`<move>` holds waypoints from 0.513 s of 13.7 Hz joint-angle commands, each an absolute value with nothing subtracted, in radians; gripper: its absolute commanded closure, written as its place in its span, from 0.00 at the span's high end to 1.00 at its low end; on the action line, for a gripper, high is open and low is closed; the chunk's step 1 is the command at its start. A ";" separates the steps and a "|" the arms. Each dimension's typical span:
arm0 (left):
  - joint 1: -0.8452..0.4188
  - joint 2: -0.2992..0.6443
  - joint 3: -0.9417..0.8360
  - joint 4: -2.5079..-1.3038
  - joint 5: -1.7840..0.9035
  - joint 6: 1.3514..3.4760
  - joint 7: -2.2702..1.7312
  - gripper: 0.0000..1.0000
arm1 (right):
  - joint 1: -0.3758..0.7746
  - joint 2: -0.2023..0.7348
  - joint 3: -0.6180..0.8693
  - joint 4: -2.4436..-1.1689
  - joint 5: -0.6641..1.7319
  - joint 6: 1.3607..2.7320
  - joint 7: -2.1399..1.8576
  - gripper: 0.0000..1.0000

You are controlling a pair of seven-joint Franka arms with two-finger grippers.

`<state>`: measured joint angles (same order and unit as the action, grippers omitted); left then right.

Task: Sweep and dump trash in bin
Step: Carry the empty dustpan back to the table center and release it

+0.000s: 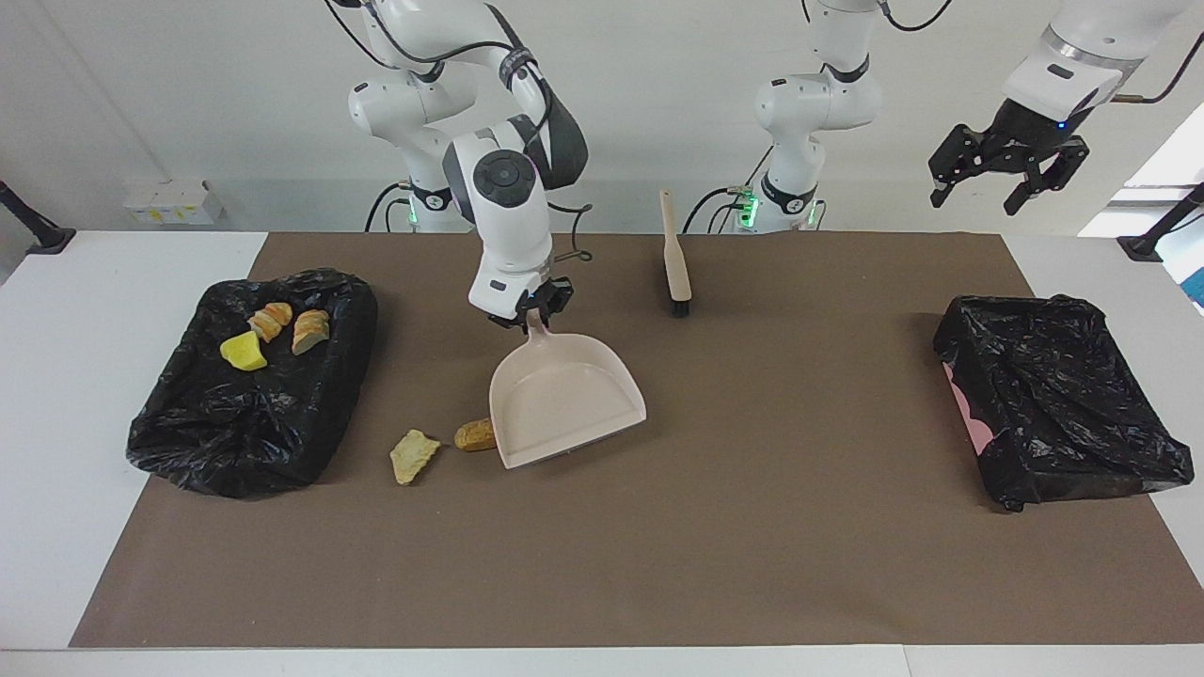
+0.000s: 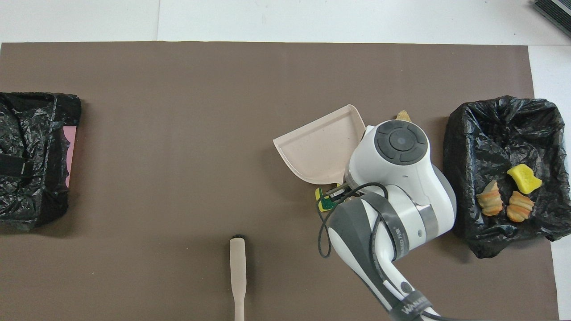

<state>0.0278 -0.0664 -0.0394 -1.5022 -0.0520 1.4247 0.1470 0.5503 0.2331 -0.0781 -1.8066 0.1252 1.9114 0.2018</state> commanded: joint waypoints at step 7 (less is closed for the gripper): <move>-0.018 -0.051 -0.029 -1.460 0.003 1.427 0.149 1.00 | 0.646 0.684 -0.037 -1.234 0.253 1.747 0.613 0.00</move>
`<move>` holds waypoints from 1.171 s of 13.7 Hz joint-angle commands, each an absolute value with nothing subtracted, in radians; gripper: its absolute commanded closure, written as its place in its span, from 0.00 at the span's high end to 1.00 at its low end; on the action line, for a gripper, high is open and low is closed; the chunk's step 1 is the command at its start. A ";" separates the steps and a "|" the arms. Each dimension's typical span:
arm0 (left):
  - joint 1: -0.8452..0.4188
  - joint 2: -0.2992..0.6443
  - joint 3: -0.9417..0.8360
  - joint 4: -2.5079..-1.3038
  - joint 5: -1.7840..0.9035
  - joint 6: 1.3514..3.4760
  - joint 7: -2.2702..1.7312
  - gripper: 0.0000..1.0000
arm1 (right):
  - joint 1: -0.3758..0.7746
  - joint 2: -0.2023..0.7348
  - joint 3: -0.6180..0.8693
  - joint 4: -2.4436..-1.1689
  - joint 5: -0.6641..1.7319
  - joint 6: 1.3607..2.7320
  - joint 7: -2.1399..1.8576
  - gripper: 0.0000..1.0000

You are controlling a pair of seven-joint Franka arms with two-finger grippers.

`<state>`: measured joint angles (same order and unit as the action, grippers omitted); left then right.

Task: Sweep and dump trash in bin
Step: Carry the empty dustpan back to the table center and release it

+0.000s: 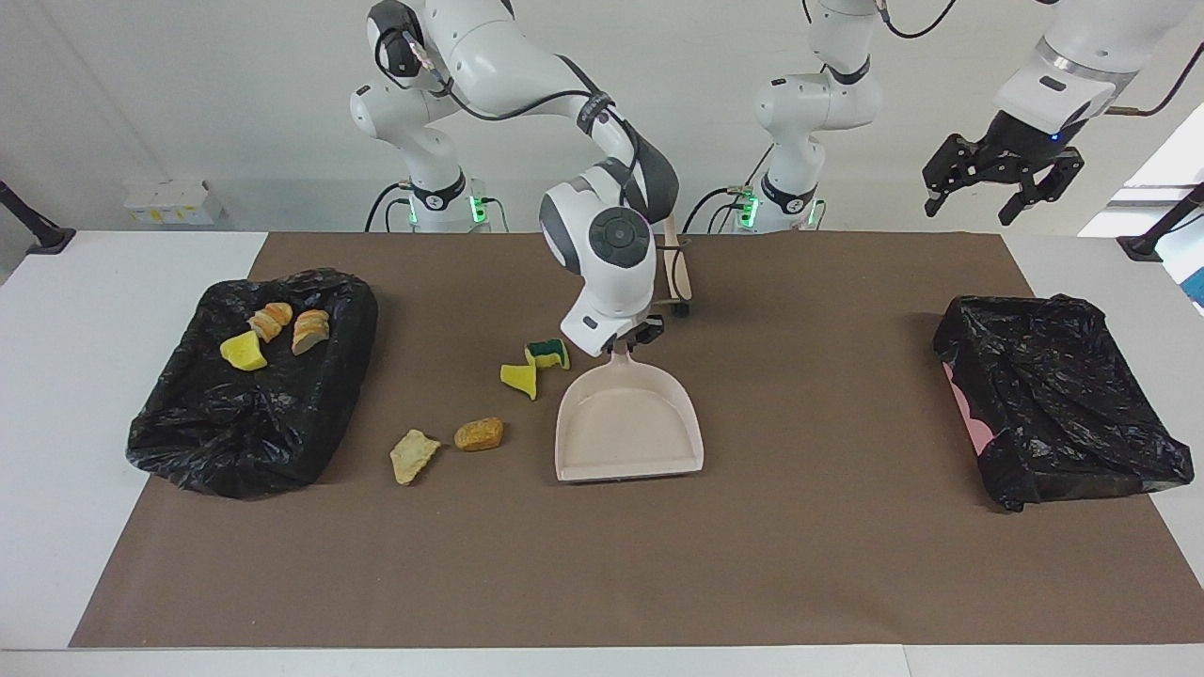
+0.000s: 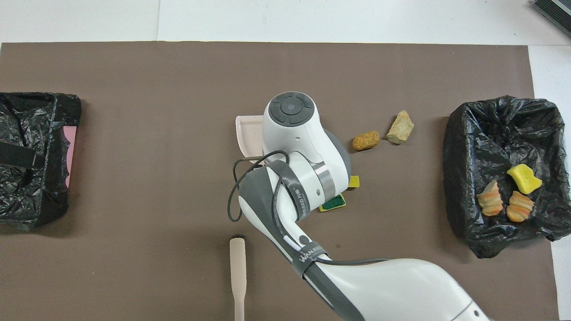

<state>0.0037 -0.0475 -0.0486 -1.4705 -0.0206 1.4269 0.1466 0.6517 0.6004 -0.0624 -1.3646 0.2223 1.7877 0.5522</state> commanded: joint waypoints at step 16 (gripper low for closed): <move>-0.015 -0.052 -0.029 -1.460 0.003 1.427 0.147 1.00 | 0.753 0.335 -0.008 -1.655 0.245 1.767 0.670 1.00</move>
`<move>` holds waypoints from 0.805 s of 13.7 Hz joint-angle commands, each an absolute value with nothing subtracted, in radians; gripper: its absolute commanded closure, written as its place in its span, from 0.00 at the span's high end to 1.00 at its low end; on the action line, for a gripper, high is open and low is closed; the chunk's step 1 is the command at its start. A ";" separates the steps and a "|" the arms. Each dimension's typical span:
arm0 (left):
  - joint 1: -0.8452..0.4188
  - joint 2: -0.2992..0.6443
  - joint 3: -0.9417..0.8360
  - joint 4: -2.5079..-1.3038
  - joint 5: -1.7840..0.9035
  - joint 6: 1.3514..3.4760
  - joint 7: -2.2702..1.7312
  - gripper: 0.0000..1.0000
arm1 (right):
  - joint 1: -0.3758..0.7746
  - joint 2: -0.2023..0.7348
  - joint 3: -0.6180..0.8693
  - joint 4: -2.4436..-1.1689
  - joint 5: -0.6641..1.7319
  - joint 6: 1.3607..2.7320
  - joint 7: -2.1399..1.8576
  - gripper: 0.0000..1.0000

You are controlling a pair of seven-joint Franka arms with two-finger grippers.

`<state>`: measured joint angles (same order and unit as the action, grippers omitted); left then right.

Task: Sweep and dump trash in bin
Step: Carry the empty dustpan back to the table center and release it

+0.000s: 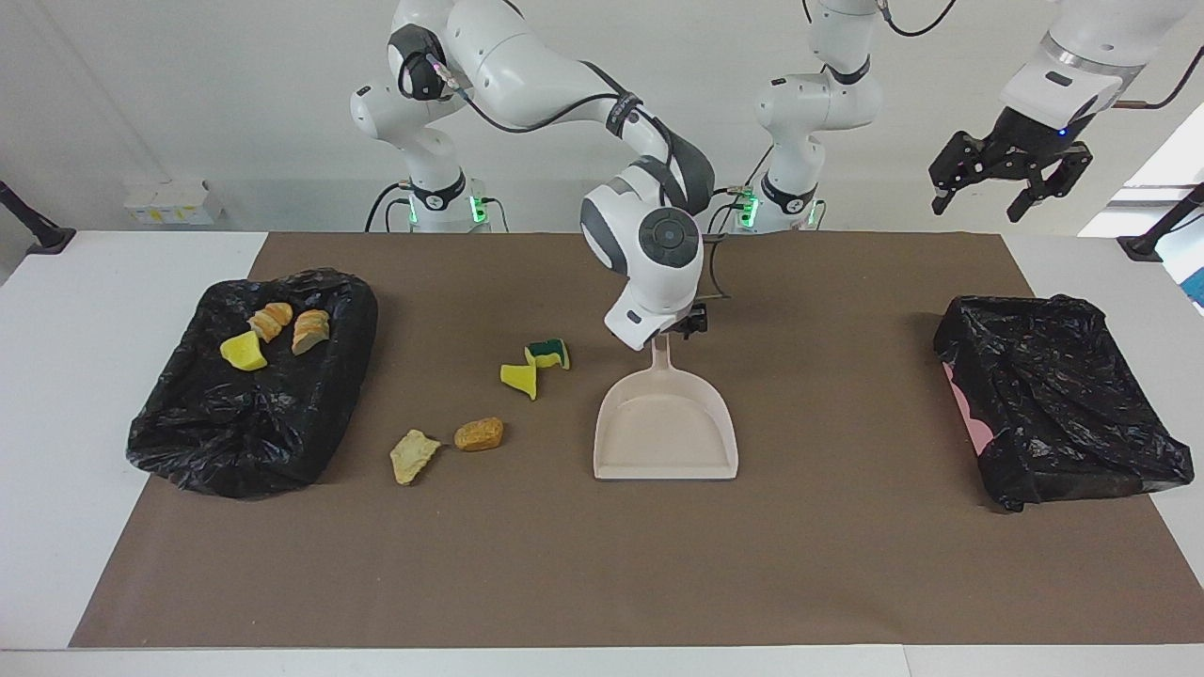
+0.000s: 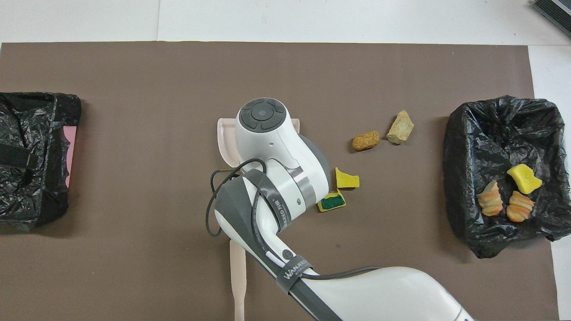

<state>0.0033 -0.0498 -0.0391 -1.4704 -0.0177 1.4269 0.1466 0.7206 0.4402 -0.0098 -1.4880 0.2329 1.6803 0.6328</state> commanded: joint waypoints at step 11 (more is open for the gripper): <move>-0.008 -0.052 -0.029 -1.460 0.003 1.427 0.149 1.00 | 1.060 0.138 -0.005 -2.146 0.261 2.244 0.913 1.00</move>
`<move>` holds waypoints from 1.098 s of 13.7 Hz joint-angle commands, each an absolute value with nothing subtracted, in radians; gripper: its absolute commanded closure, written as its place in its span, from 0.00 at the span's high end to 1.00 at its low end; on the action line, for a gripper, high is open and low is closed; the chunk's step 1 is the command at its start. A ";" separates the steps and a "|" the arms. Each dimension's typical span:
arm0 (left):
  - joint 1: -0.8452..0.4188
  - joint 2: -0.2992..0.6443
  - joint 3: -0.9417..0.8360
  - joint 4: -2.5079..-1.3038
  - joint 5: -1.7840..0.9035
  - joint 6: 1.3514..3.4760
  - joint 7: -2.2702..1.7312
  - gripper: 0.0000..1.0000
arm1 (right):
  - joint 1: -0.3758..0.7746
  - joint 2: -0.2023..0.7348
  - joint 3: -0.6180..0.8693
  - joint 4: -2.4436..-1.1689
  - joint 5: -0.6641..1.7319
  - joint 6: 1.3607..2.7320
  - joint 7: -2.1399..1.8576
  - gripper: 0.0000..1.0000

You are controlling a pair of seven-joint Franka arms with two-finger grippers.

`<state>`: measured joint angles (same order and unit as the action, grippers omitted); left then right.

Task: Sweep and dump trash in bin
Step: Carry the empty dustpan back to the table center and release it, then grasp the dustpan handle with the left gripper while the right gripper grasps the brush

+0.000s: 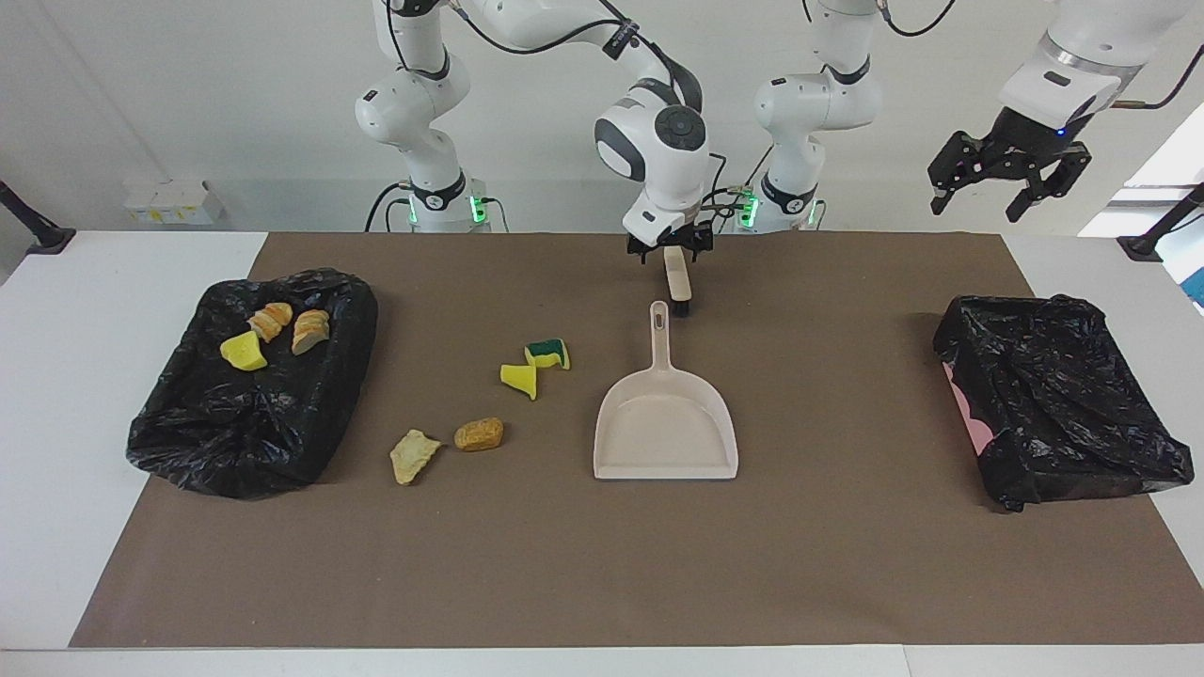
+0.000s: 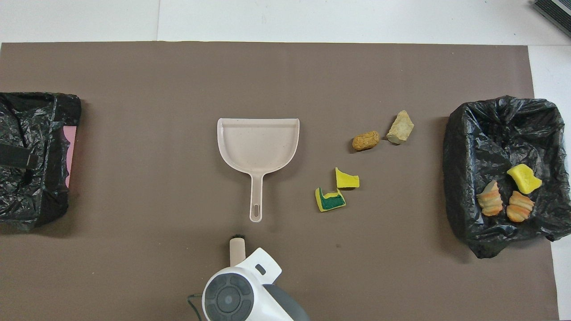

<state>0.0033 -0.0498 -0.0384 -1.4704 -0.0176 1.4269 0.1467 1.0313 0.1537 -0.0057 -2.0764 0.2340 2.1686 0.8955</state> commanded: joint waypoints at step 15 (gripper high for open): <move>-0.017 -0.107 -0.351 -1.842 -0.051 1.768 -0.109 1.00 | 1.083 0.132 0.008 -2.114 0.377 2.122 0.919 0.00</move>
<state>-0.0175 -0.0715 -0.3150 -1.7400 -0.0393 1.6638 -0.0448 1.0977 0.1613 0.0042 -2.1205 0.3503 2.1741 0.9219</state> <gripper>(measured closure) 0.000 0.749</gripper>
